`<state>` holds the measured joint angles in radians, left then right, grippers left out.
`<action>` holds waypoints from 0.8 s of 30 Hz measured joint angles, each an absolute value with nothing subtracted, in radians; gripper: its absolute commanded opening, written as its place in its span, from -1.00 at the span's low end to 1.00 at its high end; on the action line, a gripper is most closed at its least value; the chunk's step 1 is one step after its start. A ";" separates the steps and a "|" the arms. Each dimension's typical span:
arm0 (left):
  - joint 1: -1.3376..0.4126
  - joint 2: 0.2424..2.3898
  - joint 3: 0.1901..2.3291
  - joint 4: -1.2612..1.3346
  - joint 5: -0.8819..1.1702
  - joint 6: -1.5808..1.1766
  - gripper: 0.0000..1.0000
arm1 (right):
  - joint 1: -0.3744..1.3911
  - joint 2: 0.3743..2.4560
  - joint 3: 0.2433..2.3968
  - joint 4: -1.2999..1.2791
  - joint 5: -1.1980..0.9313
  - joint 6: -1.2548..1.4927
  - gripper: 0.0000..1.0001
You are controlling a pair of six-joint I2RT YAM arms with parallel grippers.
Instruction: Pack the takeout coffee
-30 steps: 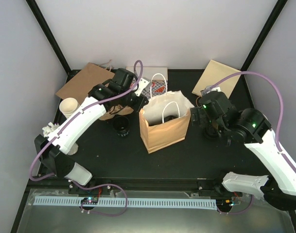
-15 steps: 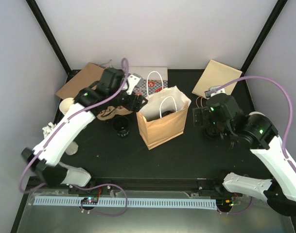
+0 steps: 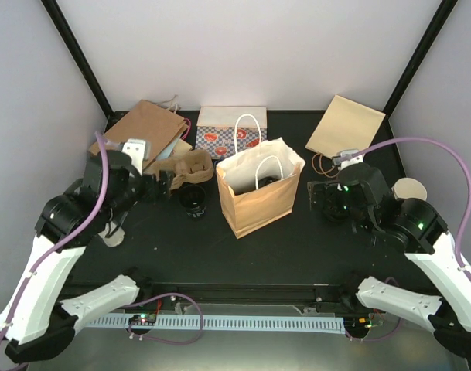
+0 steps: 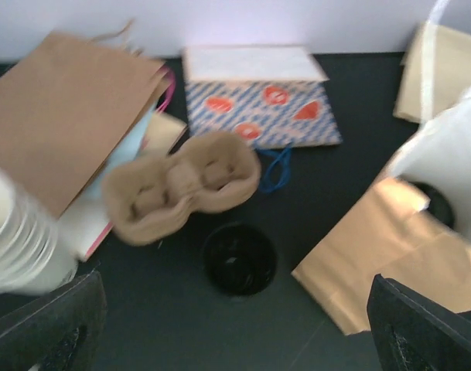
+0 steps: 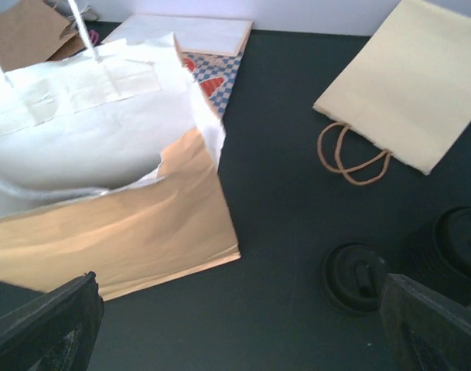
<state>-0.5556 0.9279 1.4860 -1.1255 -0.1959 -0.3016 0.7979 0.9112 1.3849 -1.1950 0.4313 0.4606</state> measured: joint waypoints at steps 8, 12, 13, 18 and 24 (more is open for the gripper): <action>-0.556 0.698 1.375 -1.341 -0.419 -0.582 0.87 | 0.796 0.839 1.291 -1.165 0.355 0.505 1.00; -0.556 0.604 1.376 -1.430 -0.517 -0.671 0.86 | 0.796 0.706 1.175 -1.099 0.334 0.513 1.00; -0.556 0.593 1.376 -1.453 -0.538 -0.689 0.78 | 0.796 0.669 1.146 -1.081 0.323 0.515 1.00; -0.556 0.549 1.316 -1.500 -0.598 -0.759 0.42 | 0.796 0.567 1.051 -1.018 0.282 0.531 1.00; -0.556 0.511 1.260 -1.530 -0.669 -0.809 0.54 | 0.796 0.612 0.973 -0.983 0.243 0.549 1.00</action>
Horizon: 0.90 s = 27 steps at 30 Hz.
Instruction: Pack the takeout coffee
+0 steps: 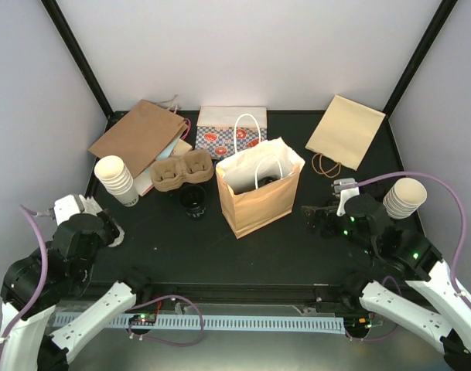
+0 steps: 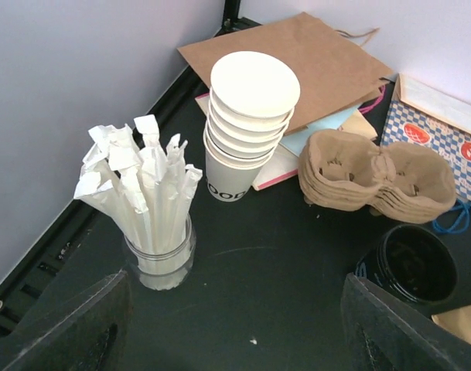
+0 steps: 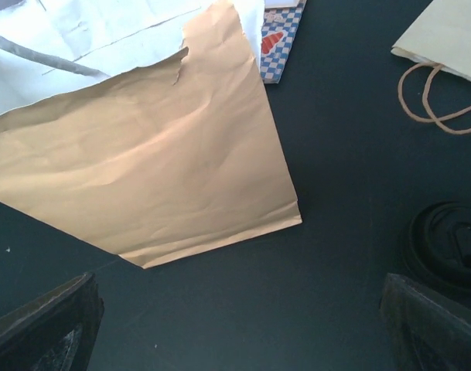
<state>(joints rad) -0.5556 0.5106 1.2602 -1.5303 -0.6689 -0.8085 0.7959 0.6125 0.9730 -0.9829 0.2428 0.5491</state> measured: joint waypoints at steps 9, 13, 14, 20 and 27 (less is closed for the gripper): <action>-0.556 0.602 1.262 -1.497 -0.697 -0.712 0.69 | 0.796 0.612 0.953 -0.946 0.226 0.557 1.00; -0.549 0.711 1.337 -1.458 -0.656 -0.609 0.65 | 0.796 0.612 0.953 -0.941 0.225 0.556 1.00; -0.536 0.743 1.367 -1.452 -0.643 -0.588 0.66 | 0.796 0.612 0.953 -0.941 0.225 0.556 1.00; -0.305 0.900 1.458 -1.388 -0.416 -0.442 0.71 | 0.796 0.609 0.953 -0.941 0.225 0.548 1.00; -0.034 0.969 1.458 -1.383 -0.232 -0.342 0.53 | 0.796 0.587 0.953 -0.941 0.225 0.533 1.00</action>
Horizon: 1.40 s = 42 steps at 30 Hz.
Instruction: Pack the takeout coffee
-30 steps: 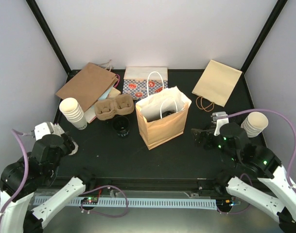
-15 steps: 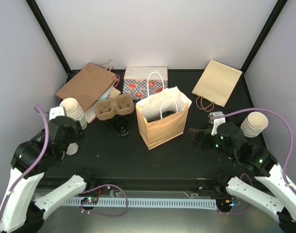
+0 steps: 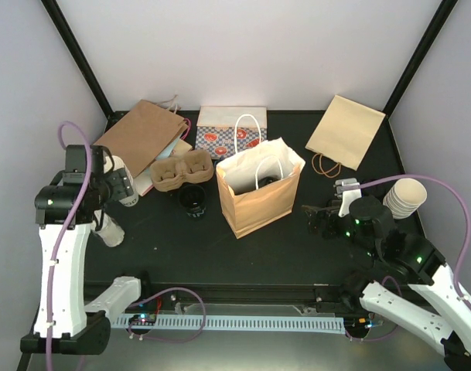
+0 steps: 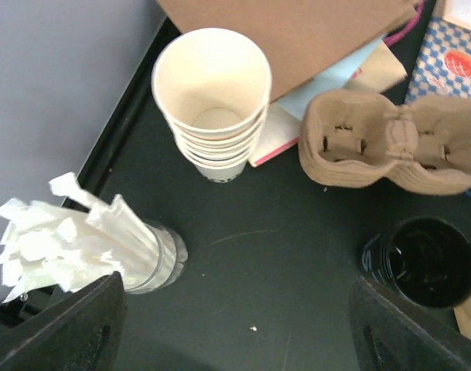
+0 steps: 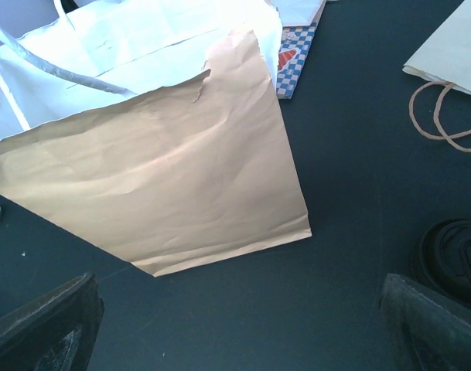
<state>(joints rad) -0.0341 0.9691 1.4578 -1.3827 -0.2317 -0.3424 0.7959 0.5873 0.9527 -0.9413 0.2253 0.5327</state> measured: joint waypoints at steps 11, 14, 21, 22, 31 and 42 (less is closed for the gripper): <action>0.137 0.903 1.383 -1.335 -0.233 -0.329 0.24 | 0.796 0.586 0.947 -0.923 0.207 0.502 1.00; 0.147 0.901 1.336 -1.311 -0.249 -0.332 0.17 | 0.796 0.578 0.915 -0.899 0.196 0.500 1.00; 0.183 0.838 1.286 -1.279 -0.330 -0.359 0.14 | 0.796 0.546 0.868 -0.876 0.184 0.499 1.00; 0.186 0.834 1.286 -1.277 -0.338 -0.361 0.14 | 0.796 0.543 0.868 -0.873 0.184 0.499 1.00; 0.205 0.871 1.242 -1.259 -0.352 -0.371 0.11 | 0.796 0.538 0.868 -0.852 0.168 0.494 1.00; 0.277 0.898 1.213 -1.229 -0.350 -0.382 -0.19 | 0.796 0.522 0.868 -0.852 0.155 0.492 1.00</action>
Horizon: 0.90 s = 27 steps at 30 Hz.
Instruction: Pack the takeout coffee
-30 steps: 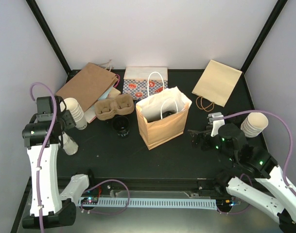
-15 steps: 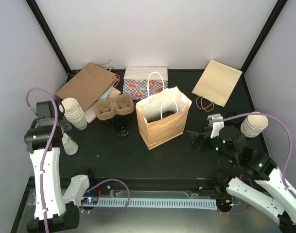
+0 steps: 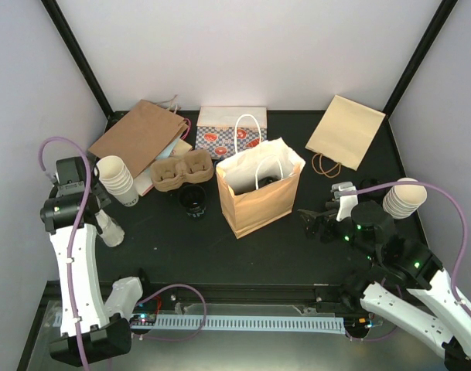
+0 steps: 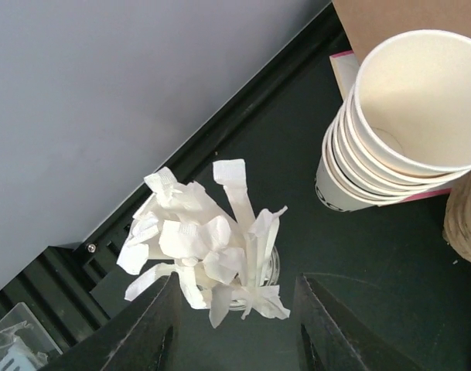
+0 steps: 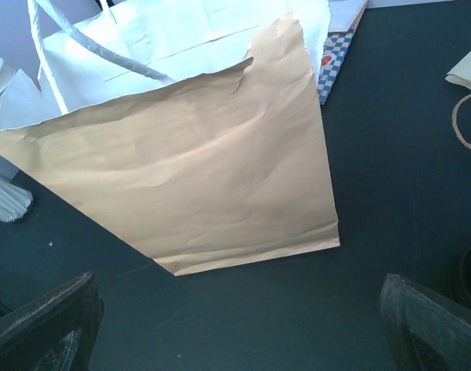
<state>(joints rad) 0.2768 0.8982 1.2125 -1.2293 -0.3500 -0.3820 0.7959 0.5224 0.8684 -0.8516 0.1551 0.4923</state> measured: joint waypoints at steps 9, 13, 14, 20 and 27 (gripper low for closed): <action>0.295 0.895 1.177 -1.218 -0.339 -0.385 -0.34 | 0.796 0.522 0.868 -0.852 0.154 0.492 1.00; 0.295 0.898 1.171 -1.213 -0.325 -0.384 -0.43 | 0.796 0.522 0.868 -0.852 0.154 0.492 1.00; 0.295 0.899 1.171 -1.211 -0.323 -0.384 -0.46 | 0.796 0.522 0.868 -0.852 0.154 0.492 1.00; 0.295 0.900 1.171 -1.203 -0.318 -0.384 -0.50 | 0.796 0.522 0.868 -0.852 0.154 0.492 1.00; 0.295 0.906 1.171 -1.203 -0.328 -0.388 -0.51 | 0.796 0.522 0.868 -0.852 0.154 0.492 1.00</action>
